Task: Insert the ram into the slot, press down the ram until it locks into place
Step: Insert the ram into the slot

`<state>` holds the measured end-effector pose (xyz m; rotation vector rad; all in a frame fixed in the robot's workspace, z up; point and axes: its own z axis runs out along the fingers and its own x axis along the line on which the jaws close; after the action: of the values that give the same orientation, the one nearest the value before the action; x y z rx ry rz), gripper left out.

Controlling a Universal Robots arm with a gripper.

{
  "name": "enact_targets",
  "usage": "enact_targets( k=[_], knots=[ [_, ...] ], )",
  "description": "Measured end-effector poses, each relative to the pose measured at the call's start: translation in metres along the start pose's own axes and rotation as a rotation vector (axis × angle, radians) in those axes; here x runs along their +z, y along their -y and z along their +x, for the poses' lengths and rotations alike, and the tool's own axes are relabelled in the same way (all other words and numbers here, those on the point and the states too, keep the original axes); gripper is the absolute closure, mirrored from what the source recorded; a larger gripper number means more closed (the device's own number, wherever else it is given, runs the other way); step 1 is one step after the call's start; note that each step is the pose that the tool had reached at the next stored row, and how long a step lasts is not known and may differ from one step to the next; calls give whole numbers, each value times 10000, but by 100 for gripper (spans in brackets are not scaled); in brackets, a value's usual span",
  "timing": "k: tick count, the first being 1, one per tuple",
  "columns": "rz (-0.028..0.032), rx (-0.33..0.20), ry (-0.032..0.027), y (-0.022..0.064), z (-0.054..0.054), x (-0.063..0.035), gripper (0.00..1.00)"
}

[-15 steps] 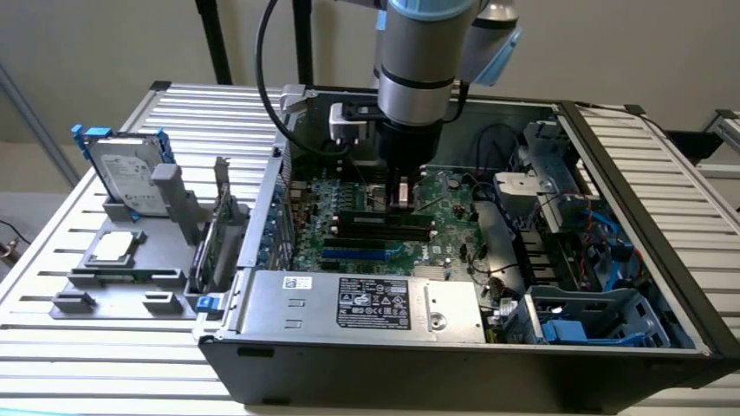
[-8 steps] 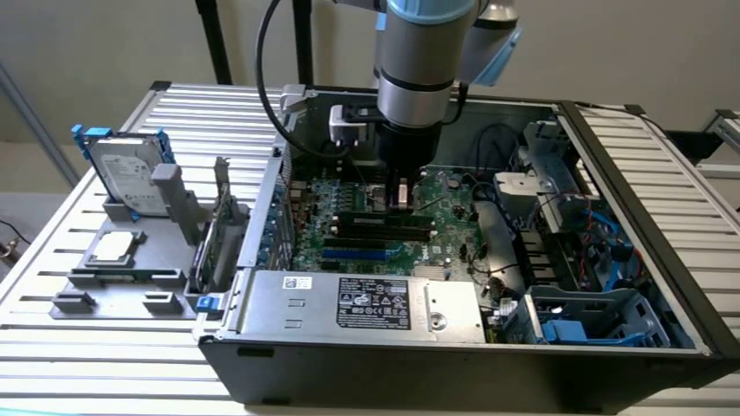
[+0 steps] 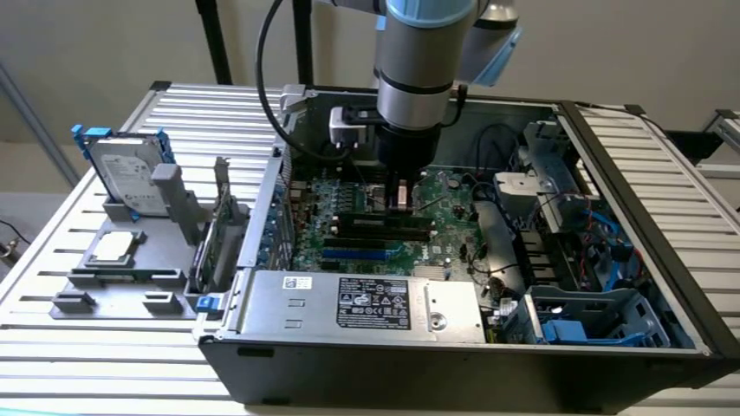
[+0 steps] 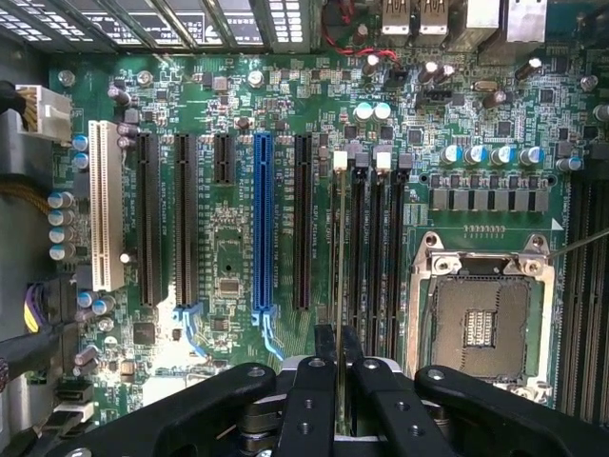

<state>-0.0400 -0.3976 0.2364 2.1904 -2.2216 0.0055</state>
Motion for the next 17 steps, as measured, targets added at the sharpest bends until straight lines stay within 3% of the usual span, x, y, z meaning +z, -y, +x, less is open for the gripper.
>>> enact_targets(
  k=[17],
  knots=[
    [3,-148,-7,0,-12,37,87]
  ],
)
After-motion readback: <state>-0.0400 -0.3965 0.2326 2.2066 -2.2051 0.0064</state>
